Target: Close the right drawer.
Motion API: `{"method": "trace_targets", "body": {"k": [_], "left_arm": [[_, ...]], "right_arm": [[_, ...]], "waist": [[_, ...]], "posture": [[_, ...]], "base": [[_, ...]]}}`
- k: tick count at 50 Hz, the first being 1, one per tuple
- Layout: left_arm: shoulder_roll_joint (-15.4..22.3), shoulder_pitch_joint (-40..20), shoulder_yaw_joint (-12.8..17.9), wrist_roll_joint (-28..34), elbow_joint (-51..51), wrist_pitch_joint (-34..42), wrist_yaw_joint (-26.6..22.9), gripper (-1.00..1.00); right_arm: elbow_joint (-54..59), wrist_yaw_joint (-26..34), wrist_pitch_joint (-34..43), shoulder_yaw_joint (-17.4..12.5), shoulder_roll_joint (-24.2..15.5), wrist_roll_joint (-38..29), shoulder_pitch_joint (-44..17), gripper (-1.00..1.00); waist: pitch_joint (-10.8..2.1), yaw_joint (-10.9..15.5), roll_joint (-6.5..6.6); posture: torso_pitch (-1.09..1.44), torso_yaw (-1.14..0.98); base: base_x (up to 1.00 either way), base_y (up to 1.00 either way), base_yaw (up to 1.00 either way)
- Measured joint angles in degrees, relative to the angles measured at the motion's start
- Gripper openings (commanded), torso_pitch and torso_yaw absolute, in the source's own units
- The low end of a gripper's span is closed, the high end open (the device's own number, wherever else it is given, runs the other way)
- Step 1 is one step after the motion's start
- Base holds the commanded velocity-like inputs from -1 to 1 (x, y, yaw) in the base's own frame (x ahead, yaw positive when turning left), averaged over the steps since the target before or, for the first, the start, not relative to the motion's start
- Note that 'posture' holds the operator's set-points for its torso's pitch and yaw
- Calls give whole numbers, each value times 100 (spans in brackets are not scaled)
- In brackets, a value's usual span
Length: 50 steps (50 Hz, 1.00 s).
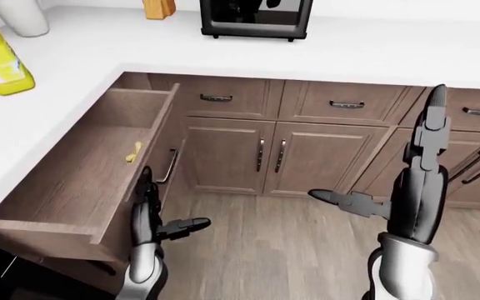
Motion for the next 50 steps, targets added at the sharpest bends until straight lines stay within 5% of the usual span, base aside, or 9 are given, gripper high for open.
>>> {"method": "trace_targets", "body": {"k": [50], "left_arm": [[268,-446,857,-547,577,-287,135,100]], "right_arm": [[-64,26,95,-20,-19,0,-21,100]], "waist": [[-40,2,55]], "posture": [[0,0]], "base": [[0,0,0]]}}
